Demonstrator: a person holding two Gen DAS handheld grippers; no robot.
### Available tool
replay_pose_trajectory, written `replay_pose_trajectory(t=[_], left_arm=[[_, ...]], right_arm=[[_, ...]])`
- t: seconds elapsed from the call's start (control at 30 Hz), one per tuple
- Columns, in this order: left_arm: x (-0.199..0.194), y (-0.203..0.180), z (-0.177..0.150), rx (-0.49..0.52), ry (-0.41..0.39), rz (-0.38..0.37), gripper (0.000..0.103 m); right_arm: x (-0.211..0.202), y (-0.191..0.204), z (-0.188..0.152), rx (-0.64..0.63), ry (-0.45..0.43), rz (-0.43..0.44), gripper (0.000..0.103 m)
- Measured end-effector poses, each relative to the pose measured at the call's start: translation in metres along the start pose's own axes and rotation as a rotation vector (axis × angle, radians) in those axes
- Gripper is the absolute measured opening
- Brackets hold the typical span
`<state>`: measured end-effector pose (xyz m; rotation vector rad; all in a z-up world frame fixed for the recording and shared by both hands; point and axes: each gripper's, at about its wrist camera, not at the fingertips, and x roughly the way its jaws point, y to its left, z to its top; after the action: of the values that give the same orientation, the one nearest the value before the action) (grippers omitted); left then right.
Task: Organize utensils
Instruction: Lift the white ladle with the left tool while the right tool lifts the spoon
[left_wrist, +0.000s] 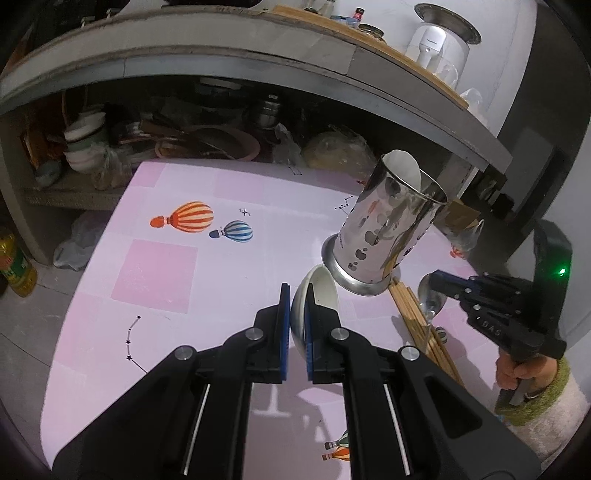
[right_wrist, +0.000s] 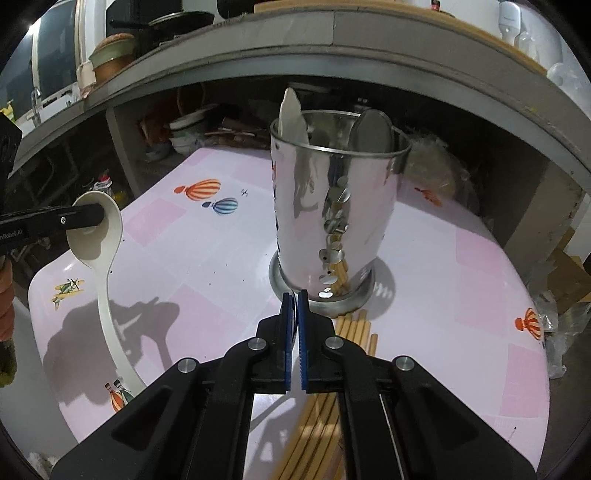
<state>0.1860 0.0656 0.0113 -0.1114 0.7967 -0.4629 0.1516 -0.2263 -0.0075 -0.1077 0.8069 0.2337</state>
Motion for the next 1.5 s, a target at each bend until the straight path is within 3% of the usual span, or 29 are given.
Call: replay_pose_trajectory(t=[0.43,0.8,1.1,1.5], left_arm=[[-0.025,-0.034,0.010,0.089,-0.049,0.073,0.006],[-0.054,-0.070,0.034,0.153,-0.136,0.092,0.006],[-0.075,-0.101,0.076,0.211,-0.207,0.083,0.006],[-0.081,-0.139,0.142,0.263,-0.308,0.083,0.006]], right_arm=[[-0.037,-0.010,-0.001,0.041,-0.085,-0.013,0.003],[-0.093,-0.019,0.020,0.038,-0.214,-0.022,0.003],[-0.143,-0.028,0.051,0.022,-0.309,-0.002,0.003],[-0.183,-0.047,0.126,-0.038,-0.403,-0.010,0.003]])
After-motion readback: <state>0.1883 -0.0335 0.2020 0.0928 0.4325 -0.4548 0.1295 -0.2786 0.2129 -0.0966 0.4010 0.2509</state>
